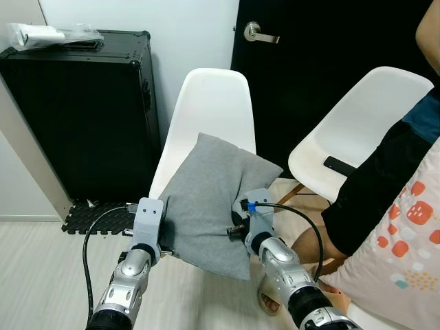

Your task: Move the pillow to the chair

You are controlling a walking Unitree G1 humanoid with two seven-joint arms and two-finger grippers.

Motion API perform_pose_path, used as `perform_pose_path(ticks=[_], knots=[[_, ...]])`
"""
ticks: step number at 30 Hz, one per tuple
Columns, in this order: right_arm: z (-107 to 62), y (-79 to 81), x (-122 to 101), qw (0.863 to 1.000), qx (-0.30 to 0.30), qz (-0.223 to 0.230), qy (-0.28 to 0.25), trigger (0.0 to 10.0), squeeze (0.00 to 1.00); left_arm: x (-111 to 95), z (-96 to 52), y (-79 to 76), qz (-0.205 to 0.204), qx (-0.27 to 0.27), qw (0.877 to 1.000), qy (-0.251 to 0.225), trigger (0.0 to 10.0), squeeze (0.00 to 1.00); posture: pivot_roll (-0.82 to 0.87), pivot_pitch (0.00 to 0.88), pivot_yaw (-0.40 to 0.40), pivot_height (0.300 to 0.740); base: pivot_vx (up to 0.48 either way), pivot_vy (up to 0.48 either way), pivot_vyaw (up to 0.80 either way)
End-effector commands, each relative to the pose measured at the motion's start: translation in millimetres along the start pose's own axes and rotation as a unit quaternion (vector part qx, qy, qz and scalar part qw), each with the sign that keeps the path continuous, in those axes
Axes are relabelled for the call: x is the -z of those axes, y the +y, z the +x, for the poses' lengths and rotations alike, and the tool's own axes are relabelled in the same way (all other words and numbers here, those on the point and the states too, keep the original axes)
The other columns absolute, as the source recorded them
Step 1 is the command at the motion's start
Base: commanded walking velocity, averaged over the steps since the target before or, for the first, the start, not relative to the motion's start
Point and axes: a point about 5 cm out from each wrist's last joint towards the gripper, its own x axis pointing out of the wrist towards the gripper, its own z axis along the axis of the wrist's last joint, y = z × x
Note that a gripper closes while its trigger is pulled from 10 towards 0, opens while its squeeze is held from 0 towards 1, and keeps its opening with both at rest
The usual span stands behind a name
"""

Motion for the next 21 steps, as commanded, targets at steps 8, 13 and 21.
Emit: perform_pose_path(ticks=[8,13,21], knots=[[-2.4,-14.2,-10.7,1.0,0.017,-0.006,-0.016,10.0,0.0,-11.7,4.9,16.8,0.007,-0.039,0.999,-0.03,10.0,0.0,-0.03,0.044,-0.043,0.74,0.0,0.0,0.0],[-2.5,-13.5,-12.5,1.0,0.016,-0.007,-0.02,10.0,0.0,-12.3,5.9,15.3,0.007,-0.037,0.999,-0.03,10.0,0.0,-0.03,0.045,-0.039,0.74,0.0,0.0,0.0],[-0.9,-11.5,-22.7,0.999,0.006,-0.007,-0.033,10.0,0.0,-13.0,4.8,11.6,0.005,-0.036,0.999,-0.034,10.0,0.0,-0.02,0.058,-0.06,0.74,0.0,0.0,0.0]])
